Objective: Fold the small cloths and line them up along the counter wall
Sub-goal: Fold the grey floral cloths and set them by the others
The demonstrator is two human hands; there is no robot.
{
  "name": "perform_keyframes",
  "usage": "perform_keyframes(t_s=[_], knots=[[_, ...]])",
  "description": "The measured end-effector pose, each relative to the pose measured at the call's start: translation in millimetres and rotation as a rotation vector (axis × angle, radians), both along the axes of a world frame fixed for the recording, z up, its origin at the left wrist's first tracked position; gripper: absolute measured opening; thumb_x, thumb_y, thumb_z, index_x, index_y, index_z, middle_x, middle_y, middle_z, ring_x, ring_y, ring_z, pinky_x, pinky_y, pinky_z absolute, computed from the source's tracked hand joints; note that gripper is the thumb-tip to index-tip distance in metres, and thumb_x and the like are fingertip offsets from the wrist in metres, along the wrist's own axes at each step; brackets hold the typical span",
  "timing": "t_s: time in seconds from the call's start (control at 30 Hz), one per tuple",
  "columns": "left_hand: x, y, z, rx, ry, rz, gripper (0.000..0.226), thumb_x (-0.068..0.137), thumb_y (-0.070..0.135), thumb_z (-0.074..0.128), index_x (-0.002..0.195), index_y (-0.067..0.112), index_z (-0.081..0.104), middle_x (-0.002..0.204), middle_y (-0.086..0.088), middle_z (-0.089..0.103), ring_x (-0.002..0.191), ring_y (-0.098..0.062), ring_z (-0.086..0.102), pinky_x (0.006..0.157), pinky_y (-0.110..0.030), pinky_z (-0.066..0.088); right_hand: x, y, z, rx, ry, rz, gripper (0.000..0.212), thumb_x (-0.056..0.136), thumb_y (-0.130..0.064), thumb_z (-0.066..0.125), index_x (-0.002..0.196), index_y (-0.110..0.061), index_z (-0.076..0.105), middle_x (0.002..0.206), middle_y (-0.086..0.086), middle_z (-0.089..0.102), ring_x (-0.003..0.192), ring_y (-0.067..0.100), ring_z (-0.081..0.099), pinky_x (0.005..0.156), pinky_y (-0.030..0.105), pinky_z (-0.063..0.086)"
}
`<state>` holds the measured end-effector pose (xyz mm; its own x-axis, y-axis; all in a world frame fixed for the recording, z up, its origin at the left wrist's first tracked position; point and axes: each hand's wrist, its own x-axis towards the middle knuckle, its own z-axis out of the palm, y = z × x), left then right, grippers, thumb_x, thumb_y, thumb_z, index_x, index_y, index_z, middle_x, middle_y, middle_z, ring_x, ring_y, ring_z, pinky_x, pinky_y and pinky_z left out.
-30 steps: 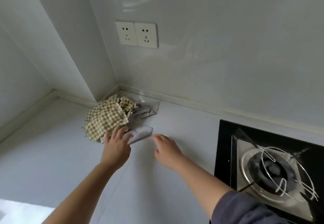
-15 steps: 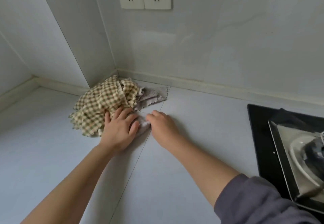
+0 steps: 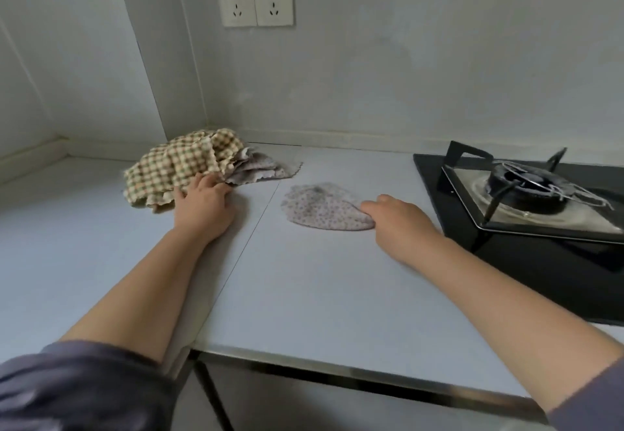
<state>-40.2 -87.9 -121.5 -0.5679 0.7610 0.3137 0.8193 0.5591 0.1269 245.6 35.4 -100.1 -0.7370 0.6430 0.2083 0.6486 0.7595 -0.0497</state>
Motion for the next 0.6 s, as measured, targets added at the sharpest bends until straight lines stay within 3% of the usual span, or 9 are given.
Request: perform_keyframes(t_s=[0.13, 0.2, 0.27, 0.33, 0.4, 0.47, 0.53, 0.6], knots=[[48.1, 1.8, 7.3, 0.189, 0.019, -0.253, 0.03, 0.09, 0.02, 0.05, 0.117, 0.016, 0.062, 0.132, -0.005, 0.053, 0.125, -0.027, 0.045, 0.103, -0.043, 0.03, 14.6, -15.1, -8.2, -0.038, 0.064, -0.009, 0.034, 0.09, -0.007, 0.039, 0.116, -0.02, 0.057, 0.101, 0.007, 0.048, 0.088, 0.031, 0.05, 0.073, 0.032, 0.033], [71.2, 2.1, 6.2, 0.252, -0.045, -0.431, 0.037, 0.087, 0.025, 0.045, 0.12, 0.015, 0.06, 0.125, -0.004, 0.058, 0.12, -0.027, 0.051, 0.098, -0.042, 0.039, 13.5, -14.9, -10.3, -0.062, 0.104, 0.047, 0.024, 0.089, -0.009, 0.04, 0.097, -0.019, 0.06, 0.091, 0.001, 0.045, 0.082, 0.024, 0.043, 0.084, 0.033, 0.036], [84.4, 3.7, 5.7, 0.216, -0.1, -0.568, 0.051, 0.082, 0.018, 0.045, 0.132, 0.016, 0.051, 0.128, -0.003, 0.056, 0.125, -0.026, 0.047, 0.102, -0.042, 0.039, 11.7, -13.2, -10.8, -0.057, 0.139, 0.123, 0.019, 0.087, -0.007, 0.042, 0.08, -0.021, 0.054, 0.087, -0.004, 0.042, 0.085, 0.019, 0.039, 0.085, 0.031, 0.032], [88.7, 5.4, 4.9, 0.131, -0.073, -0.642, 0.066, 0.077, 0.009, 0.045, 0.142, 0.021, 0.04, 0.14, 0.0, 0.049, 0.136, -0.022, 0.036, 0.111, -0.042, 0.029, 10.6, -13.7, -11.7, -0.063, 0.195, 0.204, 0.023, 0.085, -0.004, 0.045, 0.085, -0.02, 0.063, 0.101, -0.005, 0.051, 0.101, 0.017, 0.044, 0.088, 0.027, 0.027], [88.1, 7.8, 3.3, 0.096, 0.038, -0.716, 0.073, 0.07, 0.008, 0.042, 0.141, 0.025, 0.042, 0.135, 0.003, 0.052, 0.131, -0.019, 0.039, 0.11, -0.043, 0.029, 10.5, -15.0, -13.6, -0.119, 0.244, 0.283, 0.029, 0.082, 0.001, 0.047, 0.097, -0.012, 0.069, 0.12, -0.003, 0.058, 0.113, 0.014, 0.048, 0.096, 0.021, 0.03], [86.0, 11.1, -0.1, 0.112, 0.133, -0.754, 0.063, 0.069, 0.011, 0.046, 0.129, 0.029, 0.055, 0.111, 0.004, 0.061, 0.109, -0.019, 0.051, 0.099, -0.038, 0.037, 11.1, -17.6, -14.8, -0.205, 0.264, 0.318, 0.032, 0.082, 0.002, 0.046, 0.103, -0.008, 0.067, 0.125, -0.004, 0.059, 0.114, 0.012, 0.052, 0.098, 0.015, 0.033], [85.9, 11.6, -0.2, 0.159, 0.191, -0.743, 0.04, 0.07, 0.015, 0.051, 0.105, 0.027, 0.066, 0.09, 0.006, 0.062, 0.088, -0.021, 0.057, 0.083, -0.035, 0.041, 11.2, -18.8, -15.2, -0.255, 0.271, 0.296, 0.03, 0.084, -0.003, 0.047, 0.106, -0.011, 0.066, 0.124, -0.006, 0.06, 0.112, 0.011, 0.055, 0.096, 0.019, 0.039], [86.3, 10.2, 3.0, 0.21, 0.28, -0.706, 0.016, 0.066, 0.017, 0.058, 0.08, 0.022, 0.062, 0.076, 0.006, 0.059, 0.074, -0.022, 0.058, 0.07, -0.033, 0.04, 11.5, -18.7, -14.0, -0.253, 0.256, 0.26, 0.029, 0.086, -0.012, 0.051, 0.11, -0.017, 0.066, 0.119, -0.008, 0.062, 0.109, 0.011, 0.055, 0.094, 0.022, 0.041]])
